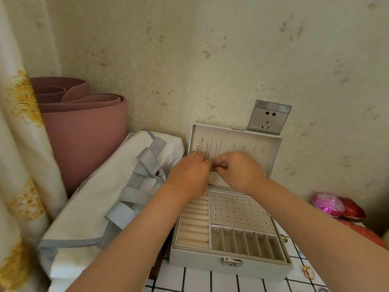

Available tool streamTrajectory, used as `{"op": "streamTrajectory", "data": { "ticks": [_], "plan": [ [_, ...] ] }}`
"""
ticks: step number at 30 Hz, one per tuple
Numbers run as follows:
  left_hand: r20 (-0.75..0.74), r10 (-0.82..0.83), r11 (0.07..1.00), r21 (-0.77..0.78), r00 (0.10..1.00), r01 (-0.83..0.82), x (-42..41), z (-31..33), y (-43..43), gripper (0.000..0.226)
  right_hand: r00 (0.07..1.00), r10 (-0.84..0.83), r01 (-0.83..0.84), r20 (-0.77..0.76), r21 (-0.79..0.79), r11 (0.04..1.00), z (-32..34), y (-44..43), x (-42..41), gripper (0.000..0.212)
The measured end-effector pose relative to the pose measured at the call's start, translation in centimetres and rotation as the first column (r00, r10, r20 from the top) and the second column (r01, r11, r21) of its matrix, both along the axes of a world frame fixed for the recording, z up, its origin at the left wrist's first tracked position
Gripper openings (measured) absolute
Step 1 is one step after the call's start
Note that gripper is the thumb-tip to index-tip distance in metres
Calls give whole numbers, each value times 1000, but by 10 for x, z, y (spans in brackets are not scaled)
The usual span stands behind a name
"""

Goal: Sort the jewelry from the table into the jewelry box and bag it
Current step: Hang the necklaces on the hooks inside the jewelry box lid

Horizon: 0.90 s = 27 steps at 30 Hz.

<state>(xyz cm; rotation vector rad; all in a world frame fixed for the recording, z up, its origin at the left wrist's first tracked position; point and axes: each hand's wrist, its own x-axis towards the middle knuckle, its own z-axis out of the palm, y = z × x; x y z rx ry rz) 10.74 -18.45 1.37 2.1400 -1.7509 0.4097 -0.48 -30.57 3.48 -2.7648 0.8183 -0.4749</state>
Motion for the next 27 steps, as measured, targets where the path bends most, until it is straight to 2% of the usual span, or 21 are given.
{"op": "streamTrajectory", "data": {
  "ticks": [4,12,16,22,27],
  "plan": [
    [-29,-7,1000,9,1000,8,2,1,1,34,999,23,-22,-37,18,1000,-3,6,-6,18],
    [-214,-41,999,21,976,46,-24,19,18,36,998,12,-18,68,94,995,23,24,-53,22],
    [-243,-99,994,23,965,107,-60,28,33,35,996,13,-28,91,167,986,30,39,-98,19],
    [-241,-181,983,-19,954,182,-122,13,61,23,999,43,-42,3,293,955,22,63,-173,8],
    [-278,-254,959,49,926,278,-166,-12,81,14,993,92,-57,-71,392,918,6,78,-218,7]
  ]
}}
